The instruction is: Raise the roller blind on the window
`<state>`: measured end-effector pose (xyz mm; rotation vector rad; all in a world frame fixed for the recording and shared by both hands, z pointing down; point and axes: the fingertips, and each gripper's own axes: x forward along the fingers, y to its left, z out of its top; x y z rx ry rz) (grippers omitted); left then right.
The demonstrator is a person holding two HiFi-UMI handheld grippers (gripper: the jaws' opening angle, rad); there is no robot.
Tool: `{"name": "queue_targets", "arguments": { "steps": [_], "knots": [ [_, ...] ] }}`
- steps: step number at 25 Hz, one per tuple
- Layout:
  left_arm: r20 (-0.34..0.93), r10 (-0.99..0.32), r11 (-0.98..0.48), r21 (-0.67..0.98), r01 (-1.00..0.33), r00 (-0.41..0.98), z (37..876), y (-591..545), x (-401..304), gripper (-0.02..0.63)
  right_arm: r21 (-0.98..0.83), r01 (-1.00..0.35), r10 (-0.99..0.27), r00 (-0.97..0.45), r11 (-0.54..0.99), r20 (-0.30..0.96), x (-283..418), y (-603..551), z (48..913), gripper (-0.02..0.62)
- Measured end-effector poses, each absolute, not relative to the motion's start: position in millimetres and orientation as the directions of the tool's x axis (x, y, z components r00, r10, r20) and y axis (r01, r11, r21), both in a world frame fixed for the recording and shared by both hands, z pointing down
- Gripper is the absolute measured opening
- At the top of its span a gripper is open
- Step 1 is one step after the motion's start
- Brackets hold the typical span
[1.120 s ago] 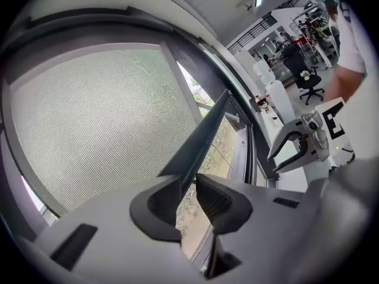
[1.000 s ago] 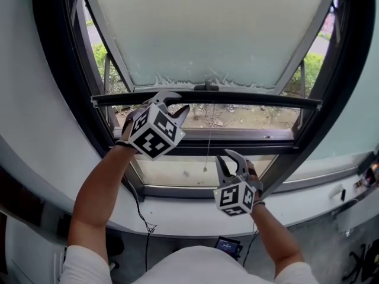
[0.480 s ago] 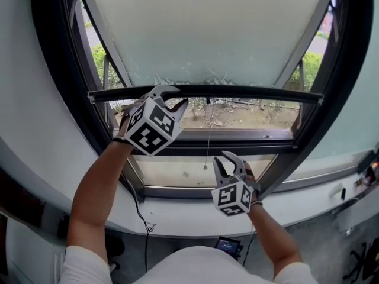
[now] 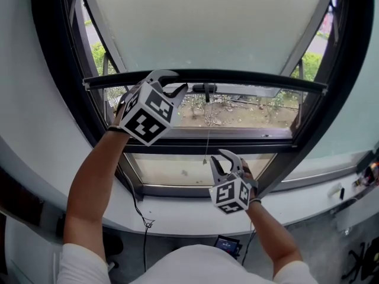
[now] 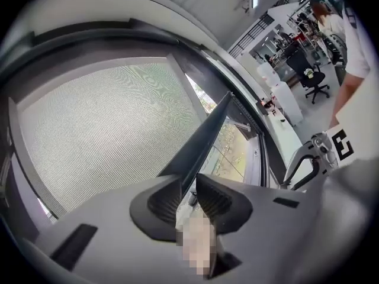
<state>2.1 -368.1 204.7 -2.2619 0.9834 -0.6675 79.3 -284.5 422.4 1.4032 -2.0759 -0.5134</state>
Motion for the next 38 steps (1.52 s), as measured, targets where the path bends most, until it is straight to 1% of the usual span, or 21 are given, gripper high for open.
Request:
{"name": "queue_targets", "arguments": {
  "steps": [7, 25, 31, 38],
  "knots": [
    [0.223, -0.771, -0.556, -0.692, -0.460, 0.597, 197.9, -369.3, 2.9, 0.092, 0.583, -0.702, -0.913, -0.301, 0.408, 0.276, 72.2, -286.7, 428.9, 0.111],
    [0.221, -0.766, -0.550, -0.712, -0.437, 0.604, 178.7, -368.0, 3.1, 0.092, 0.577, -0.707, -0.912, -0.291, 0.409, 0.289, 73.0, -292.2, 431.3, 0.112],
    [0.152, -0.773, -0.520, -0.709, -0.477, 0.616, 149.8, -366.8, 2.2, 0.092, 0.572, -0.707, -0.909, -0.290, 0.415, 0.300, 72.5, -293.9, 434.7, 0.112],
    [0.138, -0.783, -0.495, -0.729, -0.473, 0.606, 128.2, -368.5, 3.0, 0.092, 0.575, -0.707, -0.909, -0.275, 0.412, 0.313, 80.5, -292.7, 439.0, 0.112]
  ]
}}
